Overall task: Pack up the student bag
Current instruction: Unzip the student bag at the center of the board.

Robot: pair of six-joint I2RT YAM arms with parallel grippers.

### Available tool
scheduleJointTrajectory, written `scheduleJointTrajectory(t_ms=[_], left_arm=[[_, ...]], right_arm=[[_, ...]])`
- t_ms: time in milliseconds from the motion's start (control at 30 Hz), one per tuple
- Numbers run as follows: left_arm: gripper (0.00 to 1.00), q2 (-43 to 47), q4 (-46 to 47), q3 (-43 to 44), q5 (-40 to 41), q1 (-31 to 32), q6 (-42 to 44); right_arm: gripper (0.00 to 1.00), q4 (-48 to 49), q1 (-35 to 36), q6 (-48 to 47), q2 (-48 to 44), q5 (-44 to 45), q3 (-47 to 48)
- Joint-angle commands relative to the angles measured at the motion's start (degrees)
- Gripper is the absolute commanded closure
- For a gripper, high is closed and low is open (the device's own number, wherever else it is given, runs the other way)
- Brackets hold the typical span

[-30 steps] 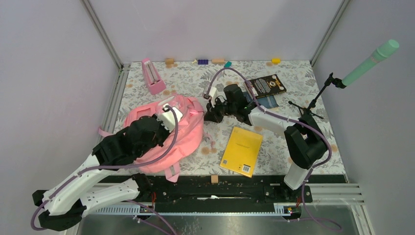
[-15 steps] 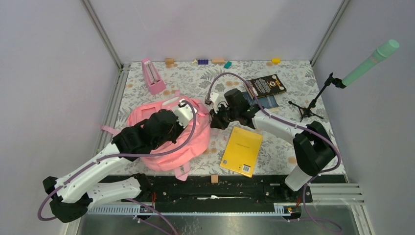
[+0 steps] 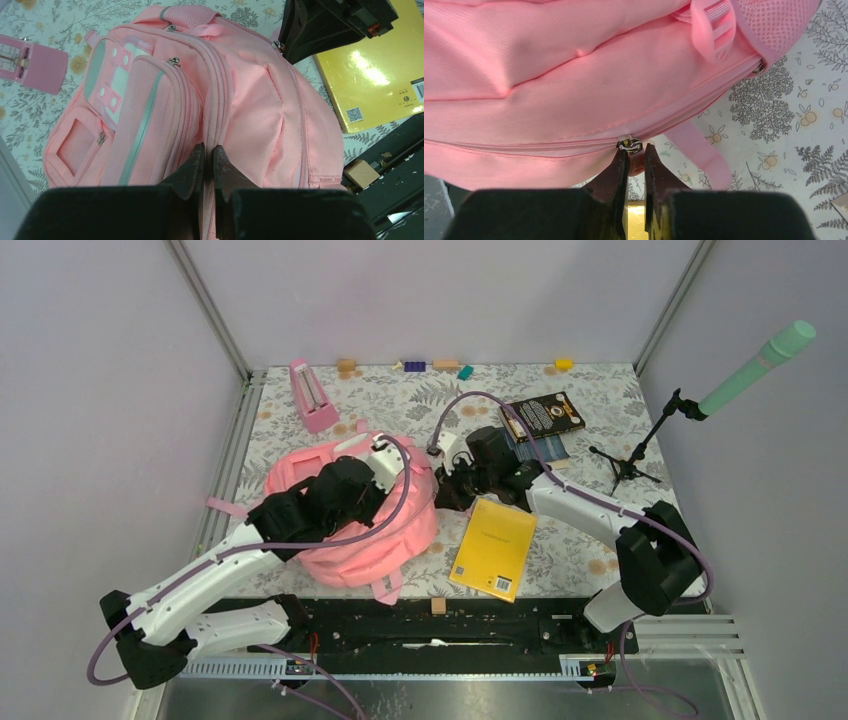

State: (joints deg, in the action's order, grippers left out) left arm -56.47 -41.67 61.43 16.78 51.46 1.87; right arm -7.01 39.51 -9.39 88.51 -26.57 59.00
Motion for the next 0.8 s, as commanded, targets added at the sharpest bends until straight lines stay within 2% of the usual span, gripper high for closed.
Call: scheduleJointTrajectory(t_ms=[0, 500, 767], left_arm=[[1.0, -1.06, 12.65, 0.45, -0.13, -1.6, -1.69], [1.0, -7.23, 18.22, 0.59, -8.5, -3.94, -6.51], [1.0, -10.7, 21.44, 1.16, -10.91, -5.07, -8.17]], right_arm=[[1.0, -1.52, 1.12, 3.46, -4.27, -2.71, -1.51], [1.0, -2.05, 2.53, 7.36, -10.45, -1.1, -6.08], [1.0, -0.19, 6.91, 12.61, -12.25, 1.22, -8.13]])
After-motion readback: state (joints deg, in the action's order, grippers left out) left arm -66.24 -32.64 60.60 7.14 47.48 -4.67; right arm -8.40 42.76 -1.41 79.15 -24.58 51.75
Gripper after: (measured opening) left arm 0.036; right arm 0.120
